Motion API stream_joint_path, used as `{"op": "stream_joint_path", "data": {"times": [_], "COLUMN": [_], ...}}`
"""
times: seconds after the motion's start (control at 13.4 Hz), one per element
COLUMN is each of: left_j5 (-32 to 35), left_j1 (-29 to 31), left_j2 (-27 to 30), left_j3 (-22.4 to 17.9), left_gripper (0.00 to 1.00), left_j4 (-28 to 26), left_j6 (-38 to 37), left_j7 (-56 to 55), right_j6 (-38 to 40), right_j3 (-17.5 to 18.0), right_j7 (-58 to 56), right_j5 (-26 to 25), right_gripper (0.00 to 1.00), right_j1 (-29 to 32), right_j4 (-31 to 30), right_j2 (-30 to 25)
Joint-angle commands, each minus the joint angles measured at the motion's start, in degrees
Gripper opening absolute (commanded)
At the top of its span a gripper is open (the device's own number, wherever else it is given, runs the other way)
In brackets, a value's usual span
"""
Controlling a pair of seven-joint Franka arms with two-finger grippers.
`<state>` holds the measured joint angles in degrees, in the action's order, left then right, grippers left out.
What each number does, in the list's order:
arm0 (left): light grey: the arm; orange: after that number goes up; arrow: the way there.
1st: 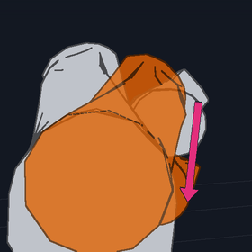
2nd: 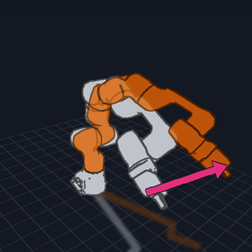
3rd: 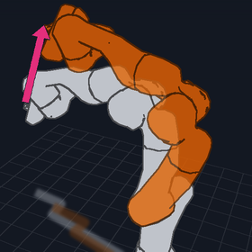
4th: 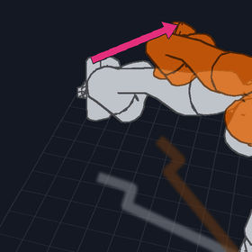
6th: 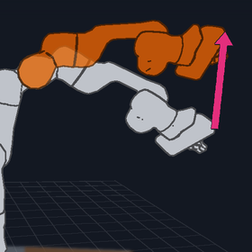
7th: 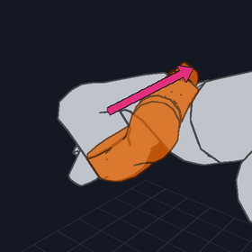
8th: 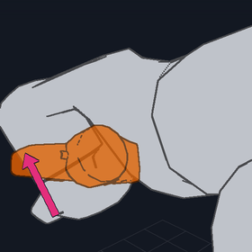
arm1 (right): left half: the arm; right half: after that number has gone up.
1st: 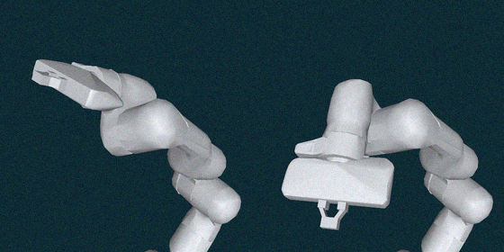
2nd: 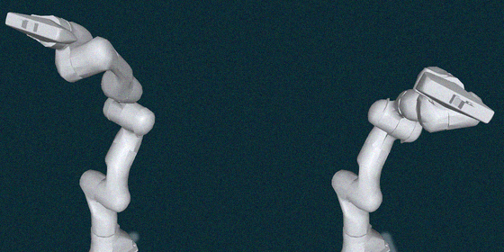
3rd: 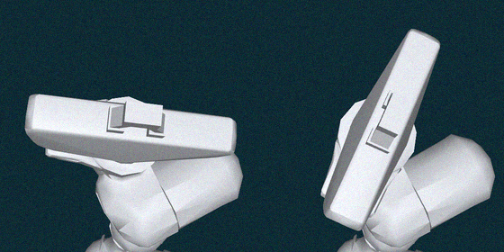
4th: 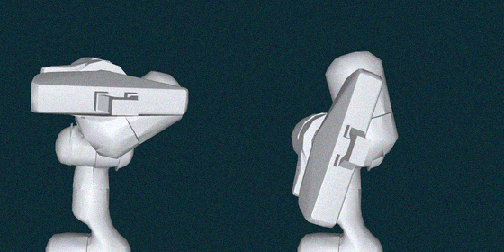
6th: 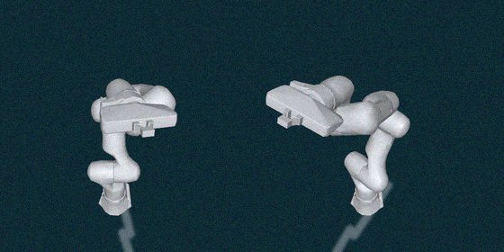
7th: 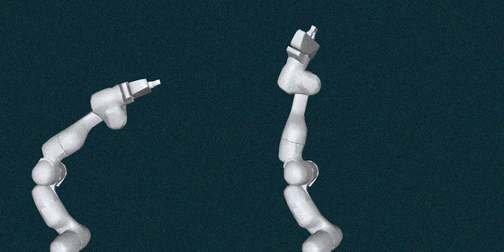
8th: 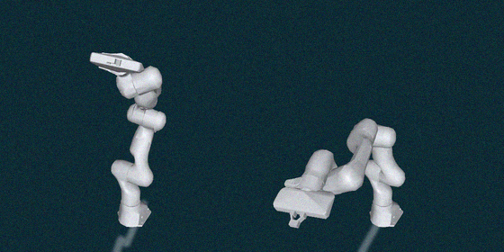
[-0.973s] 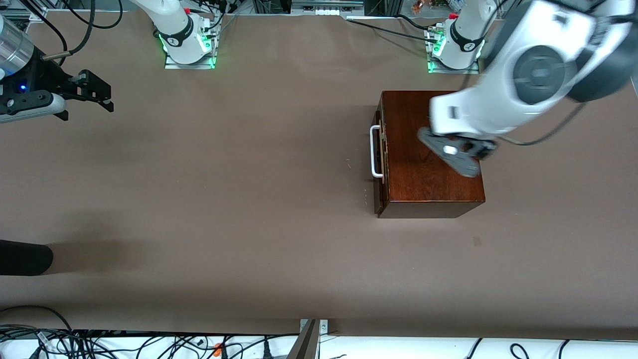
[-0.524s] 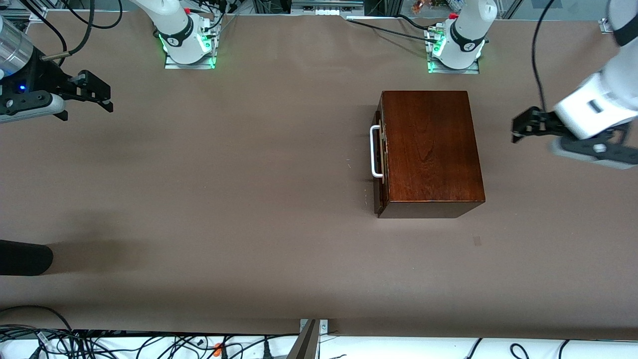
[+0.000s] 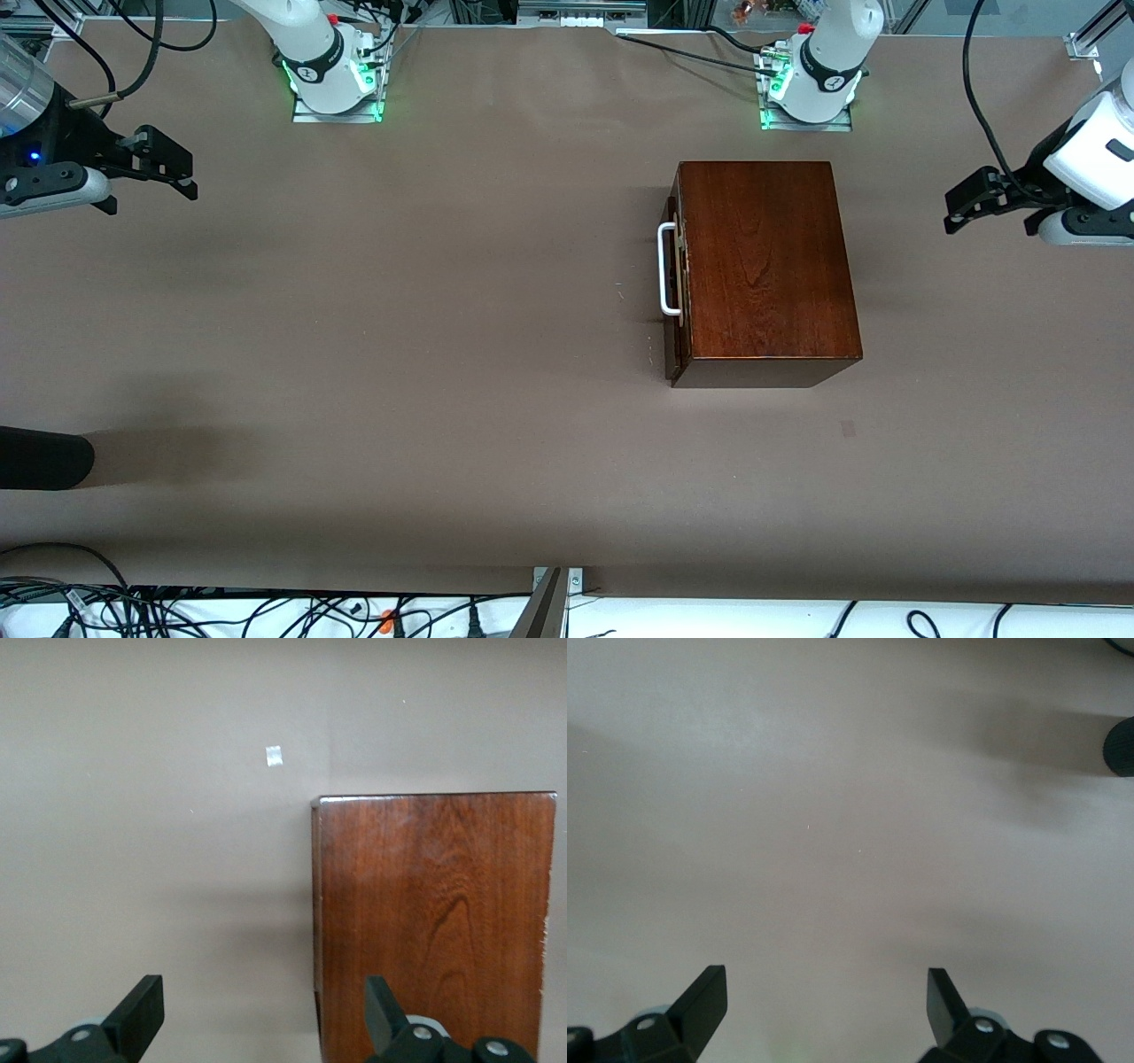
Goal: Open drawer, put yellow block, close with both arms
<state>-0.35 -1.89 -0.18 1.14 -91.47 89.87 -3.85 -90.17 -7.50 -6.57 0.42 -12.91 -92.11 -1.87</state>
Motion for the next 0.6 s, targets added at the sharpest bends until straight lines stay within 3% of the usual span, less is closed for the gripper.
{"op": "stream_joint_path", "data": {"times": [0.0,0.52], "left_j5": [-1.6,-0.9], "left_j1": [0.0,0.0], "left_j2": [0.4,-0.3], "left_j3": [0.4,0.4], "left_gripper": [1.00,1.00], "left_j4": [0.2,0.5], "left_j6": [-0.7,-0.6], "left_j7": [-1.2,-0.4], "right_j6": [0.7,0.8], "right_j3": [0.3,0.2], "right_j7": [0.3,0.2], "right_j5": [0.4,0.4], "right_gripper": [1.00,1.00], "right_j1": [0.4,0.4], "right_j4": [1.2,1.2], "right_j2": [0.5,0.5]}}
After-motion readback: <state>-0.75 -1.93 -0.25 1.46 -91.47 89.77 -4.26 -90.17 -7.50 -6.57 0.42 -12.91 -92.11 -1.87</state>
